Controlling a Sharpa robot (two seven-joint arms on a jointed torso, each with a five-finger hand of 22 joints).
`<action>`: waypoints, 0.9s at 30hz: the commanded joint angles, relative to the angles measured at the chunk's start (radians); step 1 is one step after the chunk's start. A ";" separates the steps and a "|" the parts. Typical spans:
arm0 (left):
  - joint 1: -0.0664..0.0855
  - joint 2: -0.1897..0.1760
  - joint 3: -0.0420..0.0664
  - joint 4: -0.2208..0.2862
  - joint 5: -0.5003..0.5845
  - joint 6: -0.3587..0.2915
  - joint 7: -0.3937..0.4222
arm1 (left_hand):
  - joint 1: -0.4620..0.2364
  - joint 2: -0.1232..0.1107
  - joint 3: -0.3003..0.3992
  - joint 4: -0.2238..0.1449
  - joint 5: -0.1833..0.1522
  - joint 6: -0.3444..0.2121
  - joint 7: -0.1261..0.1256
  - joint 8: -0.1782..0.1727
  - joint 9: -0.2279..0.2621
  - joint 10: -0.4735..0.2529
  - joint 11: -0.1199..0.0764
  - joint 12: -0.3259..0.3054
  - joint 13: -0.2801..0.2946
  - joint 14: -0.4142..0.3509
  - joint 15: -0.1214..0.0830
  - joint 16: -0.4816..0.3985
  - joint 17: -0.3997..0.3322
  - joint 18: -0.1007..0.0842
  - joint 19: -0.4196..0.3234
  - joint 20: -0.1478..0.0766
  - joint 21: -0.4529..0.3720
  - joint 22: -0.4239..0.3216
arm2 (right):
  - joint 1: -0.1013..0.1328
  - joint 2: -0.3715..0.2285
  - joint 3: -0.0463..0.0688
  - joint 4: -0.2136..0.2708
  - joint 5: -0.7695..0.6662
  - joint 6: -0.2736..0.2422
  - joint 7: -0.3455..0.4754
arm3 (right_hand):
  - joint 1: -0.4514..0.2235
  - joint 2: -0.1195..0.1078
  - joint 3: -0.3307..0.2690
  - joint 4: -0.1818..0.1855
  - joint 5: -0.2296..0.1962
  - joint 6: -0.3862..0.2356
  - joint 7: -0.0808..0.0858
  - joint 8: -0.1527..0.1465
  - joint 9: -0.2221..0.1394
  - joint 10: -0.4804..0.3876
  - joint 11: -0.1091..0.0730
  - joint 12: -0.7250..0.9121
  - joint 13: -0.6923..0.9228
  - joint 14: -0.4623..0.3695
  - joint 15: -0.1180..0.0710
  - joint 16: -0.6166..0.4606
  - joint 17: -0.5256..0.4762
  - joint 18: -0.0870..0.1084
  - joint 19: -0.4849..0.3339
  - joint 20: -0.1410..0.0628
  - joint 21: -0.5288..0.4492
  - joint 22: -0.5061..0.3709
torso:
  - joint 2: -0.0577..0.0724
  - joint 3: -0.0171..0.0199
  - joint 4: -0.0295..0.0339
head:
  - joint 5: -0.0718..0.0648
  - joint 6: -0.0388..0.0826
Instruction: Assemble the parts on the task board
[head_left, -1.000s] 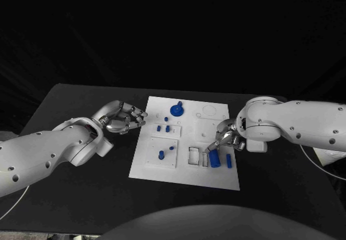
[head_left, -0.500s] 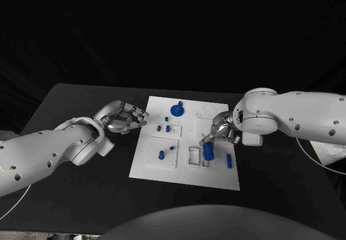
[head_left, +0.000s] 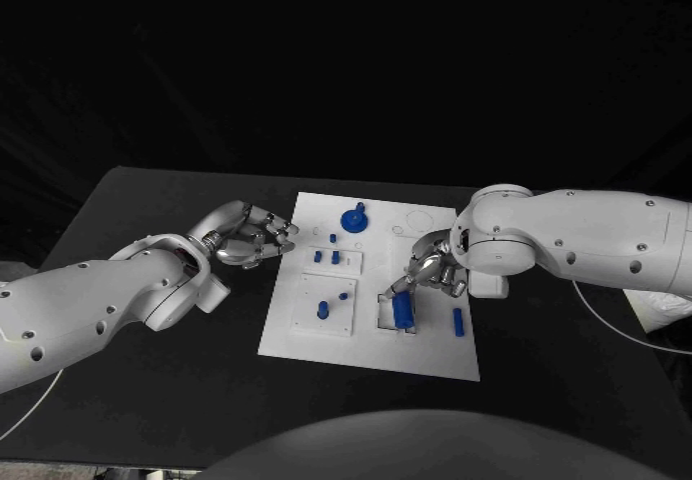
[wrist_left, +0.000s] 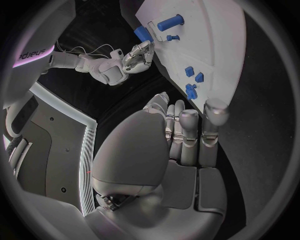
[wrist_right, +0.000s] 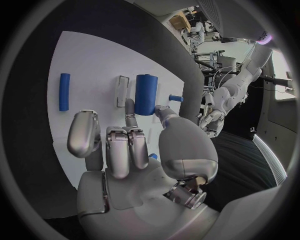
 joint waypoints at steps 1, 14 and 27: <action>0.000 0.001 0.001 0.002 0.005 0.015 0.002 | 0.001 0.005 0.007 0.002 0.005 -0.003 0.004 -0.003 -0.001 -0.002 0.002 0.004 -0.002 -0.007 0.001 -0.004 -0.001 0.017 -0.007 0.002 -0.006 0.094 | -0.007 0.006 0.000 -0.007 0.007 0.001 0.002 | -0.015 0.000 0.128 -0.119 -0.008 -0.007 0.003 -0.006 0.002 0.106 0.010 0.004 0.263 0.102 0.005 0.003 0.263 0.009 -0.006 0.002 -0.008 0.147 | 0.000 0.0008 0.0011 | 0.002 0.000; 0.000 0.004 0.001 0.000 0.005 0.020 0.002 | 0.000 0.005 0.007 0.002 0.006 -0.004 0.004 -0.004 -0.001 -0.003 0.003 0.004 -0.002 -0.008 0.001 -0.004 -0.002 0.017 -0.008 0.002 -0.008 0.094 | -0.023 0.018 0.000 -0.016 0.008 -0.005 0.002 | -0.051 0.006 0.125 -0.096 -0.107 -0.018 0.012 -0.024 -0.002 0.106 0.018 0.004 0.263 0.102 0.013 0.003 0.263 0.013 -0.015 0.011 -0.032 0.142 | 0.000 -0.0001 -0.0002 | 0.003 0.000; 0.000 0.006 0.001 -0.003 0.005 0.024 -0.002 | 0.000 0.005 0.007 0.002 0.007 -0.004 0.004 -0.004 -0.001 -0.003 0.003 0.004 -0.002 -0.008 0.001 -0.005 -0.003 0.017 -0.008 0.003 -0.008 0.094 | -0.026 0.015 0.000 -0.015 0.012 -0.009 0.003 | -0.095 0.017 0.095 -0.055 -0.271 -0.011 0.015 -0.038 -0.011 0.106 0.021 0.004 0.263 0.102 0.016 0.003 0.263 0.015 -0.017 0.015 -0.048 0.139 | 0.000 0.0009 0.0003 | 0.010 0.000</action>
